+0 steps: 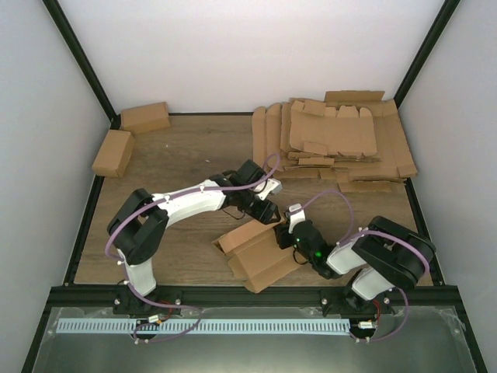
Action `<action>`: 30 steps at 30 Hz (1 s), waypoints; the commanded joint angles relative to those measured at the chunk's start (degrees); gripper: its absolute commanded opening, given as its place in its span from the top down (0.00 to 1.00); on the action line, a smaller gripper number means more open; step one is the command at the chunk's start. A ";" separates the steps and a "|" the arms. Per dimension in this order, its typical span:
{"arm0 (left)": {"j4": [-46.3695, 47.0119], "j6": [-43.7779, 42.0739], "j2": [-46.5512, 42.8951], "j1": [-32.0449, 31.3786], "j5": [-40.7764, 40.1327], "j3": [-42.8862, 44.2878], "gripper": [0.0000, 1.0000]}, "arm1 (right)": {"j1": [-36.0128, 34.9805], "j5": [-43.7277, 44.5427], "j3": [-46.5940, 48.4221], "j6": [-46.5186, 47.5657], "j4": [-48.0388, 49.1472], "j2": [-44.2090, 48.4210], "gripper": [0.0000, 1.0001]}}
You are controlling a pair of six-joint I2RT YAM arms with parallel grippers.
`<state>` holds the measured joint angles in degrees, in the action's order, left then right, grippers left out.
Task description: Fold the paper box
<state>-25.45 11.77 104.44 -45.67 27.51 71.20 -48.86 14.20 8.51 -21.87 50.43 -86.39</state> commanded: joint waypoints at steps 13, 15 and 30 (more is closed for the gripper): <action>-2.67 -1.19 1.57 -2.08 -5.19 2.23 0.41 | -5.70 11.01 -3.84 10.05 26.64 -9.38 0.63; -2.68 -1.52 1.52 -2.02 -3.77 2.10 0.41 | -5.68 11.83 -3.98 11.00 28.77 -10.27 0.65; -3.49 -0.69 -0.03 -2.02 -2.63 2.31 0.41 | -8.40 23.15 1.85 16.31 26.26 -12.77 0.99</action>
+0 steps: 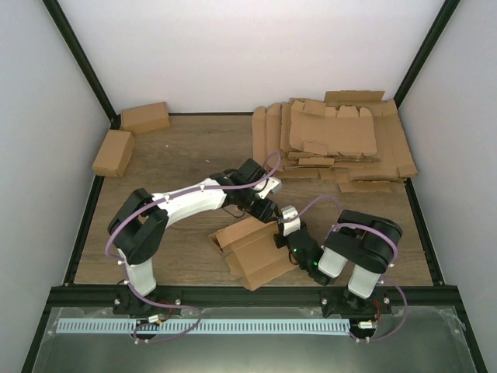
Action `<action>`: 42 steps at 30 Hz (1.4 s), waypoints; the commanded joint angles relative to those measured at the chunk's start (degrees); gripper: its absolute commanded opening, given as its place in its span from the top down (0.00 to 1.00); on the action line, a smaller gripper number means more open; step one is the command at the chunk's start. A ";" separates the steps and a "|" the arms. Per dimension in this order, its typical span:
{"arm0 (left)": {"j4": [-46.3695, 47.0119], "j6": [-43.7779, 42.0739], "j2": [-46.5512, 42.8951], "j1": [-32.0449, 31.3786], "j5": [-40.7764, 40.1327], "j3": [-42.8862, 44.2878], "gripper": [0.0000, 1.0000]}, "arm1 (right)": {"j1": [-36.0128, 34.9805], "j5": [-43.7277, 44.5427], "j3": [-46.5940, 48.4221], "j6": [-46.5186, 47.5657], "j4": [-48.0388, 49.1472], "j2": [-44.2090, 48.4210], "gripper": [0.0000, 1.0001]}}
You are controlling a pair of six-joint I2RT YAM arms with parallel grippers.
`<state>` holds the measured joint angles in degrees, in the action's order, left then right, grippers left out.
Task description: Fold the paper box
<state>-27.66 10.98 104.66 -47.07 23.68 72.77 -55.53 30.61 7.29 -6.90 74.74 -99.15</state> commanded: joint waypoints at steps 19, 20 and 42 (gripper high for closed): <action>1.78 5.15 -6.92 0.54 -1.29 -1.46 0.22 | -1.89 1.36 0.37 -1.10 -0.40 0.58 0.62; 1.86 5.25 -6.93 0.59 -1.27 -1.53 0.22 | -1.93 1.58 0.05 -1.55 -0.05 0.17 0.62; 1.70 9.49 -23.59 0.68 -15.30 -9.28 0.24 | -1.86 3.51 5.53 0.08 -0.76 -2.15 0.91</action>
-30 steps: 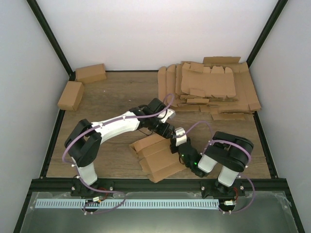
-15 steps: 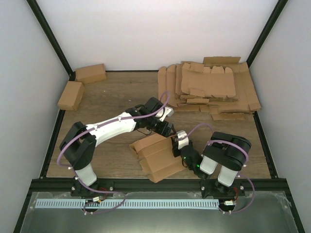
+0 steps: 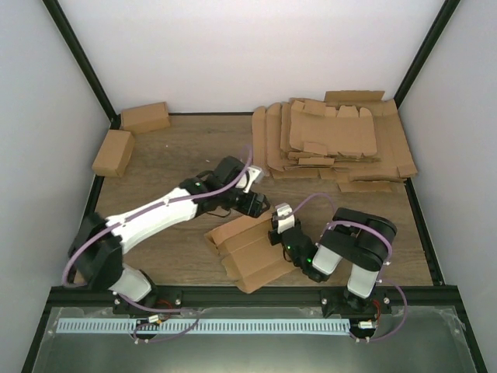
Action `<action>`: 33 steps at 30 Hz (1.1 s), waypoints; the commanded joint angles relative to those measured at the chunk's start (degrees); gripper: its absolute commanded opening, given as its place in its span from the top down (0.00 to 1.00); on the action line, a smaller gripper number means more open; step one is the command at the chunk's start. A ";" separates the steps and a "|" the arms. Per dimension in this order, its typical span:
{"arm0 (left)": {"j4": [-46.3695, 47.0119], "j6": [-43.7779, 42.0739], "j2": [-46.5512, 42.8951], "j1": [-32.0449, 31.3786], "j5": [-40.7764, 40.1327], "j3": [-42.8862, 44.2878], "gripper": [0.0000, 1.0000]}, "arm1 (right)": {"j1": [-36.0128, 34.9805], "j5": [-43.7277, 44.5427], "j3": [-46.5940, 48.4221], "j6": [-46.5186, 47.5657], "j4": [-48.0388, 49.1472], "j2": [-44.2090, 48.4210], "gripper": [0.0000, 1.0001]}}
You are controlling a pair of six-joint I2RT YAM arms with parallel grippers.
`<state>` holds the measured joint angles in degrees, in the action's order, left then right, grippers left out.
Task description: Fold the paper box
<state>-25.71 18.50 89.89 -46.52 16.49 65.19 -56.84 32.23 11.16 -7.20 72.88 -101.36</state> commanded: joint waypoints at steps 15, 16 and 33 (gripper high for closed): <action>-16.47 9.48 -41.12 0.12 -24.72 -3.35 0.15 | 0.24 5.74 3.12 -10.41 -12.09 11.59 0.99; -17.70 10.17 -42.23 0.12 -25.11 -2.43 0.15 | 0.50 5.66 3.16 -11.61 -13.60 13.09 0.99; -18.05 29.31 -61.58 0.12 -16.40 -13.93 0.00 | 10.28 -2.14 2.68 -35.98 -34.67 37.26 0.99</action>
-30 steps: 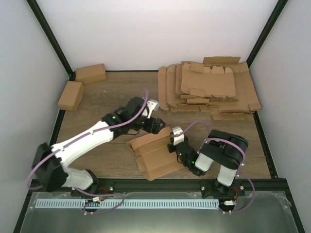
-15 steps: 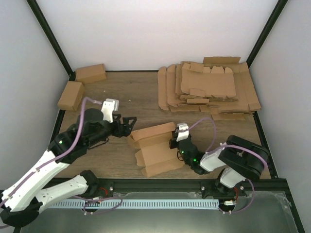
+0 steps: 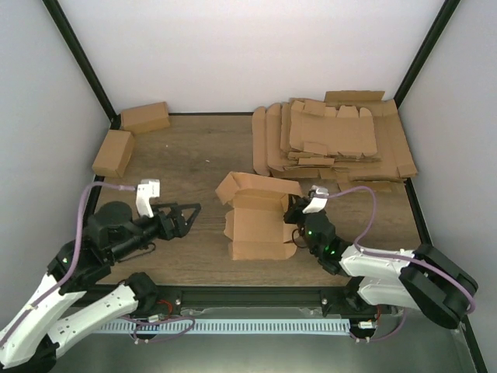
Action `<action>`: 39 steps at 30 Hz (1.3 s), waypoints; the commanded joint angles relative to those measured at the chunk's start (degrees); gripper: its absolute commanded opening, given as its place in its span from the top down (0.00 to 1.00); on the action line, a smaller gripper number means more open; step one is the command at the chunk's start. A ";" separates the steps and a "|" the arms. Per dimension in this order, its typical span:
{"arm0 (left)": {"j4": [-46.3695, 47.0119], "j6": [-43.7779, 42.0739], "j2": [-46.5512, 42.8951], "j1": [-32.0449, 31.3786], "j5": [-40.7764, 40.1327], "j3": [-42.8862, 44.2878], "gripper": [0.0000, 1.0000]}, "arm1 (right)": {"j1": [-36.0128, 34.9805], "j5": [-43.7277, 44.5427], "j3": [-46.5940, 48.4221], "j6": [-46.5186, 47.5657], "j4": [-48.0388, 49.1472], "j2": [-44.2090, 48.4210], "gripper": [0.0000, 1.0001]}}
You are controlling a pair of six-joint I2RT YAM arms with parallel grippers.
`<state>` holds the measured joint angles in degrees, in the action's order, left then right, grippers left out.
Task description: Fold the paper box
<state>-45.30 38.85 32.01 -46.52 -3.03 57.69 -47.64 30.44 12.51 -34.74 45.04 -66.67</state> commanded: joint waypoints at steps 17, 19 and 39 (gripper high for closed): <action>28.13 22.33 -5.41 -4.17 15.32 -29.29 0.03 | 1.49 2.61 1.56 -14.52 -12.63 6.32 0.99; 29.17 20.22 -1.94 -6.56 14.25 -28.34 0.05 | 1.49 2.63 1.95 -14.20 -12.85 6.06 0.99; 20.25 8.86 16.83 -12.13 1.07 -16.44 0.96 | 1.47 -0.55 2.10 -14.35 -13.70 6.34 0.99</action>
<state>-22.22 50.09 48.71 -58.41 0.36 38.35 -46.57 30.52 12.60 -47.40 31.64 -61.19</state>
